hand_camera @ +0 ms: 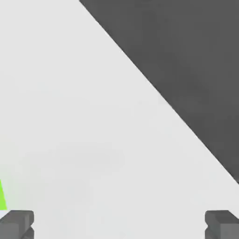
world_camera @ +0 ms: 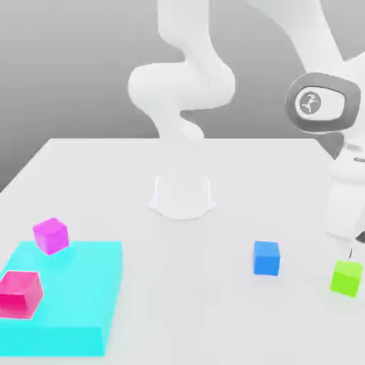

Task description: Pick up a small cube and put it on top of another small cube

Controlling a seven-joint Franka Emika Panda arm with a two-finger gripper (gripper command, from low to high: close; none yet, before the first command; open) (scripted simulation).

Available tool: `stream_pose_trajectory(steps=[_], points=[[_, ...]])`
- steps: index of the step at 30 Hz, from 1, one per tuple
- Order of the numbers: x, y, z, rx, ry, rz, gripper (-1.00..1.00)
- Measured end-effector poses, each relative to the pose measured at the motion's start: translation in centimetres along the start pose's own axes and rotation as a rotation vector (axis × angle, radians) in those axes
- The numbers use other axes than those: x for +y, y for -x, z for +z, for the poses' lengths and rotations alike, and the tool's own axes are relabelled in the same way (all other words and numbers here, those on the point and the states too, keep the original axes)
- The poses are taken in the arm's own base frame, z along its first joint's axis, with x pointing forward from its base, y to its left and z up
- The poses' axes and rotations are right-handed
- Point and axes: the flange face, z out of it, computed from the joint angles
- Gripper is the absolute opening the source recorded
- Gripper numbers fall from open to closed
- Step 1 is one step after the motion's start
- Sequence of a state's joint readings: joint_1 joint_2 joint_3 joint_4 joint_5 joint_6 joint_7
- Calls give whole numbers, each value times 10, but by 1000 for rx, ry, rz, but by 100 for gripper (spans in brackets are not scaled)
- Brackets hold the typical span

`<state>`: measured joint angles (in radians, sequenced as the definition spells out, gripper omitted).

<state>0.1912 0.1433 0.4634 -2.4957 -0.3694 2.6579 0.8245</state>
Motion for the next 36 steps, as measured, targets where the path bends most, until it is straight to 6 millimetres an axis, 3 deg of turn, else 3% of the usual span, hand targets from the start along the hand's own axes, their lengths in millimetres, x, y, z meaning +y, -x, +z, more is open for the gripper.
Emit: stream_pose_trajectory(steps=[4, 10, 11, 17, 25, 36], points=[[-38, 46, 37, -87, -62, -124, 0], [-47, 57, 92, -98, -74, -139, 0], [-47, 59, 99, -99, -72, -141, -100], [-48, 60, 103, -99, -71, -141, -100], [-41, 54, 42, -99, -66, -142, -100], [49, 93, 11, -118, 24, -127, -100]])
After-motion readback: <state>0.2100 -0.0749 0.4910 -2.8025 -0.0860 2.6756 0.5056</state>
